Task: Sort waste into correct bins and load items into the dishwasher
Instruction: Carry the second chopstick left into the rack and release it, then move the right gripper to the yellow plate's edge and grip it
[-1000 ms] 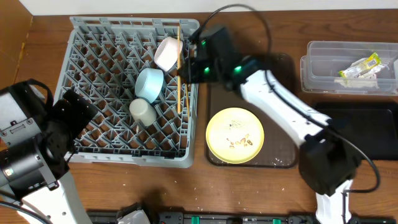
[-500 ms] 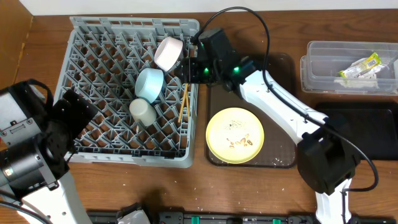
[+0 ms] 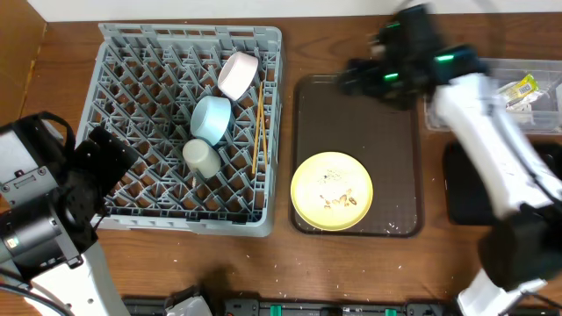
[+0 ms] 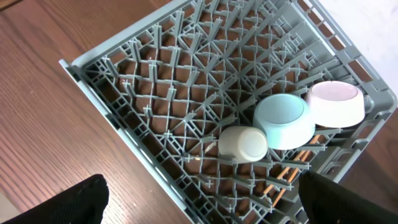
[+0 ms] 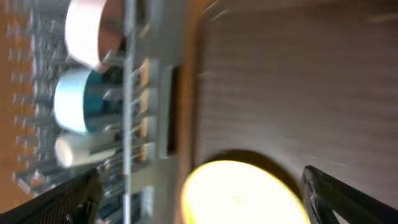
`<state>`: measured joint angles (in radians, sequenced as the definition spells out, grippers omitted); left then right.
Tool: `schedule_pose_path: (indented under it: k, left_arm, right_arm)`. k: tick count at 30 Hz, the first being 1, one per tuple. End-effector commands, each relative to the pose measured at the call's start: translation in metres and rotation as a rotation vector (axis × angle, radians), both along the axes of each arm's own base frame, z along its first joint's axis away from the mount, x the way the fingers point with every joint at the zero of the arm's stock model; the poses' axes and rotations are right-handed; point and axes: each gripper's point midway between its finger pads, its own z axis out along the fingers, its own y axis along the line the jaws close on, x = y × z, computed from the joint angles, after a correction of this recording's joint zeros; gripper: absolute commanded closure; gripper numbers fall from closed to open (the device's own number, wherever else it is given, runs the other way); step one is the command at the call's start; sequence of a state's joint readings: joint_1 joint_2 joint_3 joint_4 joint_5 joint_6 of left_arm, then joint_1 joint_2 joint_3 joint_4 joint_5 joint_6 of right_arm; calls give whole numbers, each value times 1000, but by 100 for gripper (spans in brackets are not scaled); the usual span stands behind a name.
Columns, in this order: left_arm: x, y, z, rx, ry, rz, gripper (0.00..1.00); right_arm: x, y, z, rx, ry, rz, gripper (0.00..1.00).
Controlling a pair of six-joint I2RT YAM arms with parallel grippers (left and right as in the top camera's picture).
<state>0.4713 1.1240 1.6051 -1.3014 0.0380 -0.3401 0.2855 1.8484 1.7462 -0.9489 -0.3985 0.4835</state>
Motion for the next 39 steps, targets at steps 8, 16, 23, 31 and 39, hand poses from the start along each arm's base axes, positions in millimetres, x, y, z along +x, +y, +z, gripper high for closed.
schedule_pose_path:
  k: [8, 16, 23, 31, 39]
  left_arm:
    - [-1, 2, 2, 12, -2, 6, 1]
    - [-1, 2, 2, 12, -2, 6, 1]
    - [-1, 2, 2, 12, -2, 5, 1]
    - [-1, 2, 2, 12, -2, 6, 1]
    - [-1, 2, 2, 12, -2, 6, 1]
  right_arm:
    - [-36, -155, 42, -69, 63, -294, 1]
    - [-79, -151, 27, -127, 196, -164, 22]
    - [-100, -107, -4, -216, 218, 71, 92]
    - [-128, -56, -80, -241, 269, 227, 76]
    - [-137, -38, -129, -307, 274, 141, 60]
